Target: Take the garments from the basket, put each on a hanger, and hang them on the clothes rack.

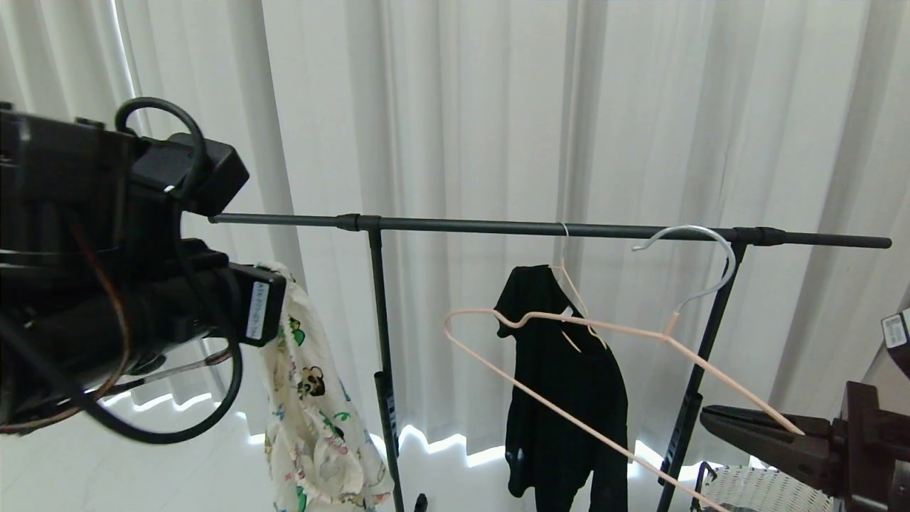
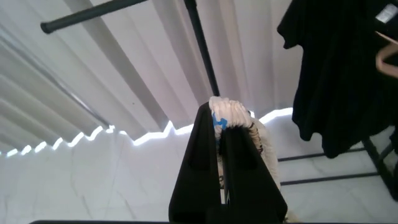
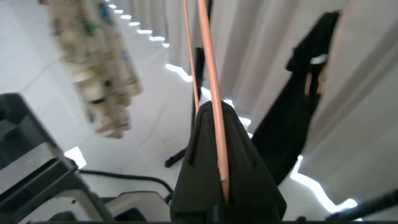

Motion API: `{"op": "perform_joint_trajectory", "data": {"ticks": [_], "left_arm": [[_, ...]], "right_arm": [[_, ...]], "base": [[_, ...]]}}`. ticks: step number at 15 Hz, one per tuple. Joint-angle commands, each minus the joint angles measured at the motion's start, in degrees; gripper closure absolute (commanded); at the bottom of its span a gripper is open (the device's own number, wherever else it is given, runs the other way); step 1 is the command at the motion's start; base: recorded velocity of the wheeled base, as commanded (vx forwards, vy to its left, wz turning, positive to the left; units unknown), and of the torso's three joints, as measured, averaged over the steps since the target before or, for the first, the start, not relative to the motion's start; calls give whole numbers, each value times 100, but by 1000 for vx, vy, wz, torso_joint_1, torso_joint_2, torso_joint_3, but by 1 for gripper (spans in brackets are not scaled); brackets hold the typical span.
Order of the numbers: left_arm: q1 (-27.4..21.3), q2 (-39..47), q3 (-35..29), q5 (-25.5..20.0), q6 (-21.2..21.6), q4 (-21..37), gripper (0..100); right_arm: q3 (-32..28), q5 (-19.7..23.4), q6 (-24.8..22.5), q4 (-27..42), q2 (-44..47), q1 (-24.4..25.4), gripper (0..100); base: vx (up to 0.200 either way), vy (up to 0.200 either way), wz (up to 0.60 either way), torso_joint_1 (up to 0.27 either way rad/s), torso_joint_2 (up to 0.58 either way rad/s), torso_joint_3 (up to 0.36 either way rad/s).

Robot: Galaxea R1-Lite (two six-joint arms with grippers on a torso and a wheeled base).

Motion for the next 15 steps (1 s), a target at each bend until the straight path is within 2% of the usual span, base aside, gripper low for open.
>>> {"op": "perform_joint_trajectory", "data": {"ticks": [1,4,6,7,15], "left_arm": [[-3,847,-425,166,-369,-3,100],[-12,944,-442,166,-466,-3,100],[-38,997,-495,219,-800,-3,100],[-47,997,-495,227,-826,-3,100],[-170,1014,-609,377,-897,-3,100]], "right_arm": [[-32,4,2,-4,45,271,100],[-111,4,63,-4,45,543,100],[-199,4,283,-4,62,921,100],[-199,4,301,-4,124,1000,100],[-639,-5,301,-250,932,1070,100]], "base": [[0,0,0,0,0,0],[0,0,0,0,0,0],[0,0,0,0,0,0],[0,0,0,0,0,0],[0,0,0,0,0,0]]}}
